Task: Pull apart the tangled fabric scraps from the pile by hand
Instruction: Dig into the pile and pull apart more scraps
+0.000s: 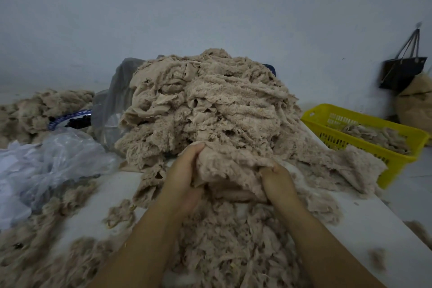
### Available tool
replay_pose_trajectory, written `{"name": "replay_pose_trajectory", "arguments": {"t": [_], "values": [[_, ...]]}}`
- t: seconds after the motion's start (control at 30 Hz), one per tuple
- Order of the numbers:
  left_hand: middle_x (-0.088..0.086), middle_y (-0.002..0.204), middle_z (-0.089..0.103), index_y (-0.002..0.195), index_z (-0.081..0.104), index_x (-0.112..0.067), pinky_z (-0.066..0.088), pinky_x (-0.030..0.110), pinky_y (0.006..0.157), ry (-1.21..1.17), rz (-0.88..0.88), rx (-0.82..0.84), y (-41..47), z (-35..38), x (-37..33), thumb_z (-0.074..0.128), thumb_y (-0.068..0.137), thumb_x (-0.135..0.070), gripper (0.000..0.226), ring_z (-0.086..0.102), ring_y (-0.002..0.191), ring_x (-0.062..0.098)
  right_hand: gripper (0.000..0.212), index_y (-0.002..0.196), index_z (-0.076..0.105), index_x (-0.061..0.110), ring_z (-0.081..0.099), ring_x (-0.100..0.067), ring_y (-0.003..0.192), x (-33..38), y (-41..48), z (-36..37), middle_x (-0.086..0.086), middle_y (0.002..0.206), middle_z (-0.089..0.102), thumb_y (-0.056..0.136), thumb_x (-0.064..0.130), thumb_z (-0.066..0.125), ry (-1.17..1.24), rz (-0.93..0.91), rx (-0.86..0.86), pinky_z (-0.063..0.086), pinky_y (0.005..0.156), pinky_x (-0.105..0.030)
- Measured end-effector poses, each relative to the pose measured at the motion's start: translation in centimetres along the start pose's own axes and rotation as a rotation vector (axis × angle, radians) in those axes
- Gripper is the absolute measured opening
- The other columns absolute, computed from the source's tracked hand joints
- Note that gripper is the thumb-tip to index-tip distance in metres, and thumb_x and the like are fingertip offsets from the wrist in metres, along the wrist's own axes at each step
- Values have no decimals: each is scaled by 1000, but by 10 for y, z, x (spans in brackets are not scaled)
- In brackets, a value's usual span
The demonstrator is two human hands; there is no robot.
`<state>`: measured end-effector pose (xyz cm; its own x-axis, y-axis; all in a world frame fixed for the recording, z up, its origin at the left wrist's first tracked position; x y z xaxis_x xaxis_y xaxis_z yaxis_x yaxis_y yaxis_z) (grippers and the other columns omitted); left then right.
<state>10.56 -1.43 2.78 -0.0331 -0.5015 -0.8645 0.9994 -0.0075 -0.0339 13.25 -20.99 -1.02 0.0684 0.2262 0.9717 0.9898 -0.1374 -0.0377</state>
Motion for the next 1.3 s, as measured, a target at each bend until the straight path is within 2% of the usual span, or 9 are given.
{"name": "replay_pose_trajectory", "arguments": {"t": [0.2,0.4,0.57,0.7,0.83,0.93,1.0,1.13,1.3], "values": [[1,71,73,63,79,-19,55,23,52,-246,46,-49,7,-21,-3,55,96,-27,42,71,61,13,34,128,57,24,64,-27,89,-10,2,2,-9,107,68,101,12,42,197,153,-16,54,89,-46],[13,106,76,105,76,-8,60,30,61,-226,-47,-52,6,-20,6,70,78,-27,33,75,89,24,35,73,75,12,71,-28,76,-8,2,4,-10,89,74,95,26,52,530,178,80,57,65,-36],[16,118,71,128,61,-5,61,35,66,-266,-110,-33,6,-17,12,69,79,-24,53,73,100,29,38,114,72,14,73,-24,98,3,-1,9,-10,107,75,100,42,51,568,107,160,59,73,-33],[20,118,70,130,60,-2,61,36,66,-259,-144,-24,7,-10,20,66,79,-24,56,73,97,30,44,109,74,13,73,-28,96,-1,-2,12,-12,104,75,97,49,52,580,129,146,57,79,-37],[24,115,70,118,67,-4,59,40,79,-39,-181,-40,7,-8,31,59,97,-31,35,71,103,32,42,96,78,19,73,-25,96,5,-6,18,-8,104,76,85,55,60,599,72,179,58,81,-39],[17,107,73,110,69,-17,60,40,84,235,-174,13,3,1,33,57,90,-59,48,69,107,29,43,96,79,16,72,-28,100,11,-9,20,-13,108,74,81,52,61,657,45,217,60,74,-36],[-4,131,65,123,61,-32,49,40,105,460,-105,121,-1,14,32,61,72,-81,71,59,125,15,40,93,79,14,72,-29,99,12,-9,19,-16,106,74,86,48,59,683,41,209,60,72,-35],[-51,112,41,111,35,-62,36,-7,73,979,46,271,-5,31,34,67,75,-73,50,37,95,-39,36,98,75,17,74,-26,89,8,-5,12,-10,97,77,98,46,52,601,59,119,59,64,-32],[-13,127,63,124,60,-32,50,26,100,801,141,47,2,10,14,62,96,-40,30,60,116,6,32,94,71,22,74,-11,82,8,-2,10,3,87,78,100,45,49,530,29,68,59,70,-29]]}}
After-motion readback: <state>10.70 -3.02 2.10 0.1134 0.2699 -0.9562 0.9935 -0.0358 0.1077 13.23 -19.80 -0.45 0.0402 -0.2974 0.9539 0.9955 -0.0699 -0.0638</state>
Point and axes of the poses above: each hand's wrist, its own y-axis towards the middle knuckle, its own z-axis out of the palm, x = y × z, the point moved 9 cm from there along y, towards the middle knuckle
